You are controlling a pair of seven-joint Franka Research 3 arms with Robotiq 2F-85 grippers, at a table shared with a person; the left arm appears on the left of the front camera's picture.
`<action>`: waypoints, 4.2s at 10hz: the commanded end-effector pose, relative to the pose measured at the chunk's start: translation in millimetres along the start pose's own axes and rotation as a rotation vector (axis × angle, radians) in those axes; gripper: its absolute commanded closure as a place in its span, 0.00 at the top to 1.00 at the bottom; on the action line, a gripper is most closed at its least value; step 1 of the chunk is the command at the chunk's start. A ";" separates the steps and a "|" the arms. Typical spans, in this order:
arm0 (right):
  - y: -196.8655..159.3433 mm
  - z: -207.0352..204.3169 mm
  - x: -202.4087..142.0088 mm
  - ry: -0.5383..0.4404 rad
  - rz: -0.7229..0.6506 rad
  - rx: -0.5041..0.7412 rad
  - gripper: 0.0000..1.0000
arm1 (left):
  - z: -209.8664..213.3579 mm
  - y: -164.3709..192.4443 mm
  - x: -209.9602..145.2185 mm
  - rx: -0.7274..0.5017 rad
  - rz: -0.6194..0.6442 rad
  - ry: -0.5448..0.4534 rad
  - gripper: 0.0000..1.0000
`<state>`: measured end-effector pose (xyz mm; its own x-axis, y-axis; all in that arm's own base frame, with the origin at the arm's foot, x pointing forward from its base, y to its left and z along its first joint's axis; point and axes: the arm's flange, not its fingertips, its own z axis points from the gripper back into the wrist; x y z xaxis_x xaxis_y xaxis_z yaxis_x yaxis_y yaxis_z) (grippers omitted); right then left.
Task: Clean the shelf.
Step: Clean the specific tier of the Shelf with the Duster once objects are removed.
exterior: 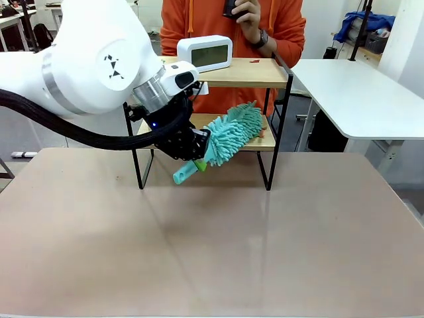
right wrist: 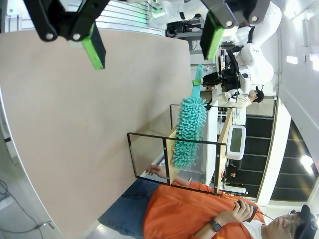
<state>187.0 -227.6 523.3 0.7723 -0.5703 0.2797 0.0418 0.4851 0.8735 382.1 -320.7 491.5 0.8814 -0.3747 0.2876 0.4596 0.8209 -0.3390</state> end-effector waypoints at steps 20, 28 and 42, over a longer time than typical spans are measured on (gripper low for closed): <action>2.3 -0.6 1.8 -0.010 0.026 0.025 1.00 | 199.0 112.2 -152.1 -0.324 -0.318 0.208 0.02; 2.3 -0.6 1.8 -0.010 0.026 0.025 1.00 | 283.7 220.7 -284.1 -0.286 -0.008 -0.148 0.02; 2.3 -0.6 1.8 -0.010 0.026 0.025 1.00 | 145.7 91.7 -122.7 -0.299 -0.173 0.228 0.12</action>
<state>187.0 -227.4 523.3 0.7730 -0.5695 0.2796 0.0420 0.4857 0.8731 292.9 -128.0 549.5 0.7383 -0.6601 0.1388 0.6081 0.5624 -0.5603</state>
